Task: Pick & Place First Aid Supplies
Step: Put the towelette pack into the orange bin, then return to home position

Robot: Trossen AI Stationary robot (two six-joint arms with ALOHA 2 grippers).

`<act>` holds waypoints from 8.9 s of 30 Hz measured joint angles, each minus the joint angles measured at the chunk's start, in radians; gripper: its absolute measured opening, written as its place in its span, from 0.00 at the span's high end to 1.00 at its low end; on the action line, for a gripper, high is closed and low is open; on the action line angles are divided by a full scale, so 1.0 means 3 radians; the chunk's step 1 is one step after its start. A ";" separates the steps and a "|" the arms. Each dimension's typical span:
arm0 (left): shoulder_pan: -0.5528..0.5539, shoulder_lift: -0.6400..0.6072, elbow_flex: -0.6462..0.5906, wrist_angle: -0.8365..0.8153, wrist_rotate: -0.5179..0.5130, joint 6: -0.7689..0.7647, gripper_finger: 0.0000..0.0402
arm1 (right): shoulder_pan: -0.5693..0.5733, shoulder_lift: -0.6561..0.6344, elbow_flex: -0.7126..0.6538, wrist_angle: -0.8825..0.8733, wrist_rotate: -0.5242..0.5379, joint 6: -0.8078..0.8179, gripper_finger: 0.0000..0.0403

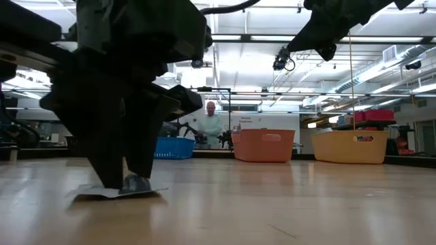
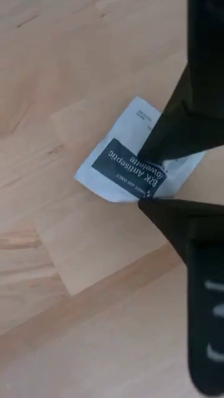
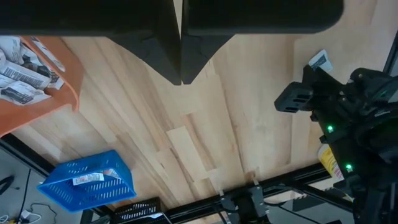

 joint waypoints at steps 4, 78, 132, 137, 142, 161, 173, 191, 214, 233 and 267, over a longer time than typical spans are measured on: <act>0.0030 0.0003 0.0012 -0.0014 0.0009 -0.0003 0.78 | 0.0000 0.0000 -0.0001 0.0001 0.0000 0.0000 0.99; 0.2252 -0.1751 0.0008 0.0123 -0.0372 0.0109 0.84 | -0.0397 -0.1175 0.0000 -0.0744 0.0091 -0.0559 0.99; 0.3232 -0.0003 0.0004 0.2967 0.0276 -0.0382 0.84 | -0.0646 -0.1091 0.0000 -0.0556 0.0698 0.0264 0.97; 0.3212 0.0001 0.0004 0.2946 0.0296 -0.0478 0.77 | -0.0646 -0.1012 0.0000 -0.0463 0.0697 0.0264 0.97; 0.3205 0.0001 0.0005 0.2898 0.0448 -0.0659 0.60 | -0.0645 -0.0944 0.0000 -0.0420 0.0697 0.0252 0.97; 0.3165 -0.0431 0.0009 0.2529 0.1077 -0.1268 0.37 | -0.0646 -0.0870 0.0000 -0.0427 0.0662 0.0084 0.97; 0.2893 -0.1123 0.0008 0.1600 0.0974 -0.0900 0.74 | -0.0645 -0.0669 0.0000 -0.0432 0.0660 0.0086 0.97; 0.2039 -0.1971 -0.0837 0.2368 0.0568 -0.0912 0.99 | -0.0646 -0.0584 0.0000 -0.0373 0.0398 0.0088 0.97; 0.1556 -0.4070 -0.3189 0.3609 -0.0072 -0.0854 1.00 | -0.0645 -0.0582 0.0000 -0.0331 0.0095 -0.0106 0.97; 0.1541 -0.4517 -0.4059 0.4630 0.0159 -0.0710 1.00 | -0.0645 -0.0582 0.0000 -0.0202 0.0050 -0.0095 0.97; 0.1548 -0.4536 -0.4059 0.4521 0.0186 -0.0369 1.00 | -0.0645 -0.0573 0.0005 0.0385 0.0326 0.0662 0.97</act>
